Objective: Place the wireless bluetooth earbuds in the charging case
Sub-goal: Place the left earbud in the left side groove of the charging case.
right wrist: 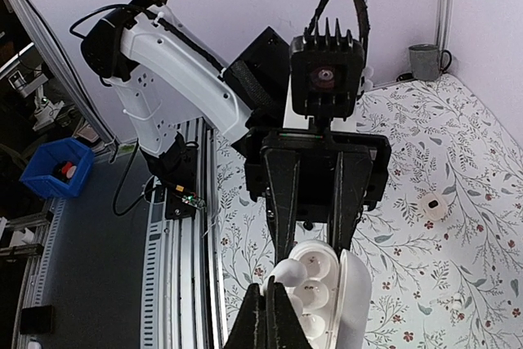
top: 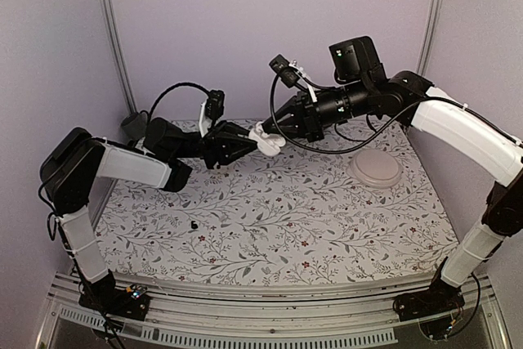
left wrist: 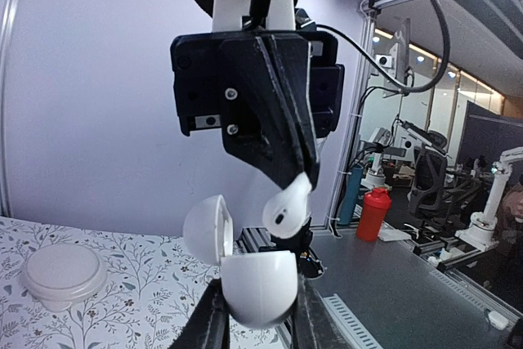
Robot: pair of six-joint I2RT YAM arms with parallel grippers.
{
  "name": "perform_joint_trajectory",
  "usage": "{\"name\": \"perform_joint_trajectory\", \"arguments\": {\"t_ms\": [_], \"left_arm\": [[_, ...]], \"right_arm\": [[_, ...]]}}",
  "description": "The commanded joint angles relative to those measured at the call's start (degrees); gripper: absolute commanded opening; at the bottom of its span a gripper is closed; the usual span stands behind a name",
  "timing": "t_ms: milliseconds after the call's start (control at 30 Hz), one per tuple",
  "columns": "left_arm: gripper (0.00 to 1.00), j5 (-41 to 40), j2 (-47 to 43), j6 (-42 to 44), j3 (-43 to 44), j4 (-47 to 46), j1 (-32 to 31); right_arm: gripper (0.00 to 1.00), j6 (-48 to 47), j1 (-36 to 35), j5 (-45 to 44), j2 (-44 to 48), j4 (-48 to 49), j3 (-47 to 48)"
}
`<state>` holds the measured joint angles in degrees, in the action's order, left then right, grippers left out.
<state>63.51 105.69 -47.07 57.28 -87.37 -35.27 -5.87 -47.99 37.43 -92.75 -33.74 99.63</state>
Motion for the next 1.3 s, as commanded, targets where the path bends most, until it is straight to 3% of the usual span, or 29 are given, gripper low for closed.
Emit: {"name": "perform_joint_trajectory", "arguments": {"t_ms": [0, 967, 1267], "left_arm": [[0.0, 1.51, 0.51, -1.64, 1.43, -16.98, -0.98], [0.0, 1.53, -2.4, -1.43, 2.07, -17.04, -2.09], [0.0, 0.87, -3.07, -0.48, 2.1, -17.04, -2.35]], "right_arm": [[0.02, -0.46, -0.44, -0.1, -1.02, 1.25, -0.24], [0.02, -2.23, -0.59, -0.91, -2.52, -1.94, -0.63], [0.03, -2.49, -2.77, -8.13, -5.25, -4.68, 1.99]]}}
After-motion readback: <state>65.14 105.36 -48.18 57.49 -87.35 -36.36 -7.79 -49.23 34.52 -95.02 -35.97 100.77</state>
